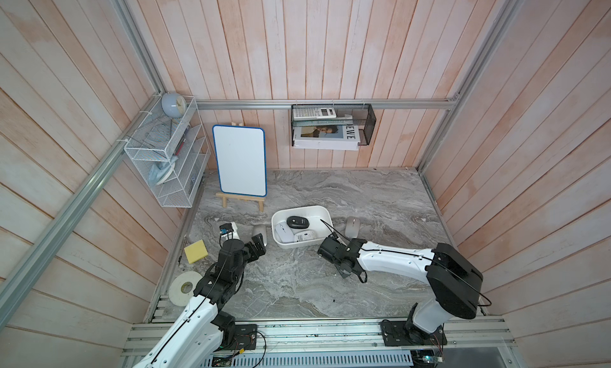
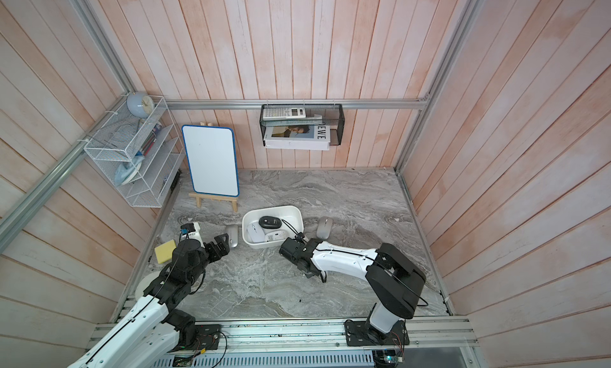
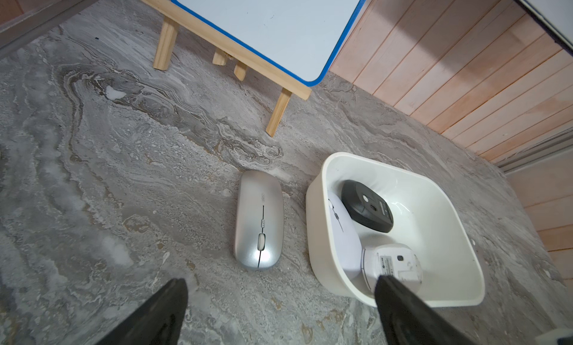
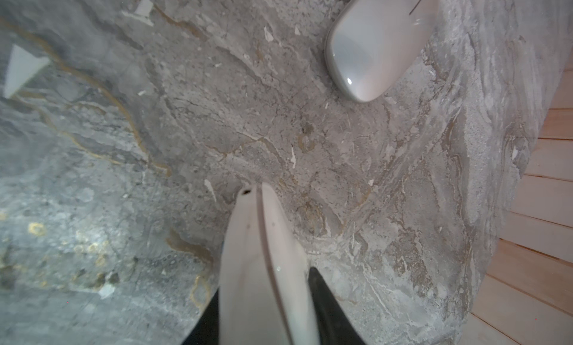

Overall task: Take out the mouse from the storage box
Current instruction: Place the mouse at the center of the board.

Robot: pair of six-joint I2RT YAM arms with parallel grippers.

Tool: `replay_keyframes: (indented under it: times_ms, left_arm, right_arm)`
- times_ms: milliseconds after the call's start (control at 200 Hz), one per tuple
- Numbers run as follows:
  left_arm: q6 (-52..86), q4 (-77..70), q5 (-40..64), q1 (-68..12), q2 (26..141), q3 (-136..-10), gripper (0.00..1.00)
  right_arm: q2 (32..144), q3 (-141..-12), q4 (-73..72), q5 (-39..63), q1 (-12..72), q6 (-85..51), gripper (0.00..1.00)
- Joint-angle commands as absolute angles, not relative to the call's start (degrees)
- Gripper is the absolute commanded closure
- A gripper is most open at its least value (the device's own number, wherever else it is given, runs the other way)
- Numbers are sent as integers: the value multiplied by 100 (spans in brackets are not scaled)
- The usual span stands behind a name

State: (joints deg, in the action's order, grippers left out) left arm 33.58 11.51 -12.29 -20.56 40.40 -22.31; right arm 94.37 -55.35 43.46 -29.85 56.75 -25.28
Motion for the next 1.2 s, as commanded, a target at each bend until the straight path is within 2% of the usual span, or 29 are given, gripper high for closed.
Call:
replay_keyframes:
  times_ms: [0, 155, 350, 710, 1015, 1195]
  left_arm:
    - [3245, 1007, -1214, -2030, 4047, -2146, 0]
    - [3250, 997, -1216, -2030, 4044, -2140, 0]
    - [3237, 1006, -1212, -2030, 4059, -2145, 0]
    - [3235, 1045, -1214, -2030, 4015, -2164, 0]
    - [3227, 1056, -1197, -2030, 4014, -2173, 0]
    - [3227, 1061, -1186, -2029, 4016, -2183, 0]
  right_arm:
    - [9642, -5770, 4371, -3190, 5704, -2602, 67]
    - [9876, -5921, 4434, -3291, 5709, -2668, 67]
    - [10072, -6025, 4478, -3454, 5705, -2740, 61]
    - [10435, -6328, 4553, -3592, 5724, -2909, 57]
    - [10334, -6429, 4523, -3391, 5810, -2972, 44]
    - [10311, -6440, 4466, -3294, 5823, -3006, 43]
